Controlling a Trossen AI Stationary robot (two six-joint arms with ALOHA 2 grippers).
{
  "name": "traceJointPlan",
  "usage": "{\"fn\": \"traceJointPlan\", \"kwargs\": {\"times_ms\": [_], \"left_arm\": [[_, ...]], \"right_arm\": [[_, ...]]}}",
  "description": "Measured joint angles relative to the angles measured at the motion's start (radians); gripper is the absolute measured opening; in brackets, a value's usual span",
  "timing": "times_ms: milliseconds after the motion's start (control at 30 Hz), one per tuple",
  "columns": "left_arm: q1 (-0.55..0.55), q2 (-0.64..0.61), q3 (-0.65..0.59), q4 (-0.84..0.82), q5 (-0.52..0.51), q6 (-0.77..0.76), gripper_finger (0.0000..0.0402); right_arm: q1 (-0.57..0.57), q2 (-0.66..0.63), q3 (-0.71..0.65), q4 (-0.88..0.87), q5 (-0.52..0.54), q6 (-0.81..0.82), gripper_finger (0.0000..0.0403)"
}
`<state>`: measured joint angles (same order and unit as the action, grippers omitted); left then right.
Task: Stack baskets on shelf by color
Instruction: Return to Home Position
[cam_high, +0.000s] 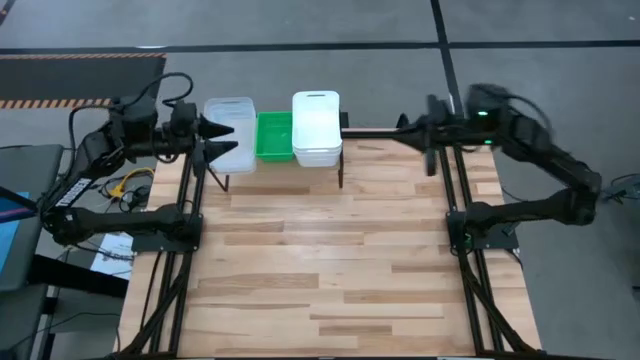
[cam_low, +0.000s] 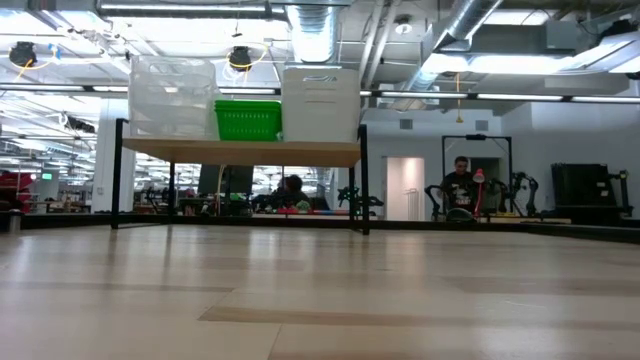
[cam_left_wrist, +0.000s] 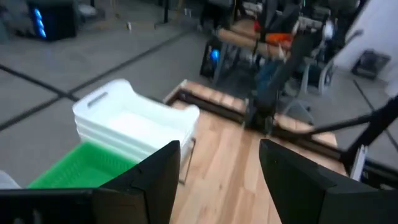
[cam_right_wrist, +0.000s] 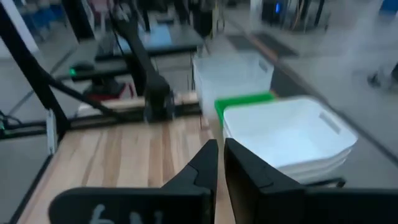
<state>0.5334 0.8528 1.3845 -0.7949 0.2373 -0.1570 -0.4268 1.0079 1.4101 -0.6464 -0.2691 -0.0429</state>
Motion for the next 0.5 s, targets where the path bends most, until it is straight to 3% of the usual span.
{"fn": "traceJointPlan", "kwargs": {"times_ms": [267, 500], "left_arm": [[-0.123, -0.124, -0.277, 0.265, -0.105, -0.118, 0.0207], [-0.264, -0.188, -0.538, 0.551, -0.144, -0.218, 0.0207]], "right_arm": [[-0.001, -0.201, -0.101, 0.007, 0.010, 0.029, 0.0052], [-0.002, -0.367, -0.325, 0.097, 0.023, 0.074, 0.0052]]}}
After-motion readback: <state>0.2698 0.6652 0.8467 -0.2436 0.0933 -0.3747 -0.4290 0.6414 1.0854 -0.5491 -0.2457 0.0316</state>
